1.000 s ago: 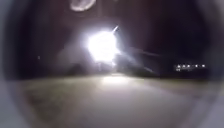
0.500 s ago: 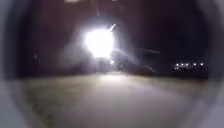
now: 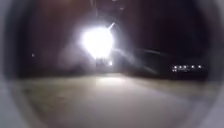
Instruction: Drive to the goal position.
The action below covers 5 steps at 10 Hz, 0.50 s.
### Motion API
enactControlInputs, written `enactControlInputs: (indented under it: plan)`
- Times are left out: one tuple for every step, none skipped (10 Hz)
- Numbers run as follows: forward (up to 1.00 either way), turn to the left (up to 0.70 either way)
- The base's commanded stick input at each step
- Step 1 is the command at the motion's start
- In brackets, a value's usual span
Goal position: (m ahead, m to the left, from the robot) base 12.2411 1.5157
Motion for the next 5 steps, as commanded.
enactControlInputs:
  plan:
    - [1.00, 0.00]
    - [1.00, 0.00]
    - [1.00, 0.00]
    - [1.00, 0.00]
    - [1.00, 0.00]
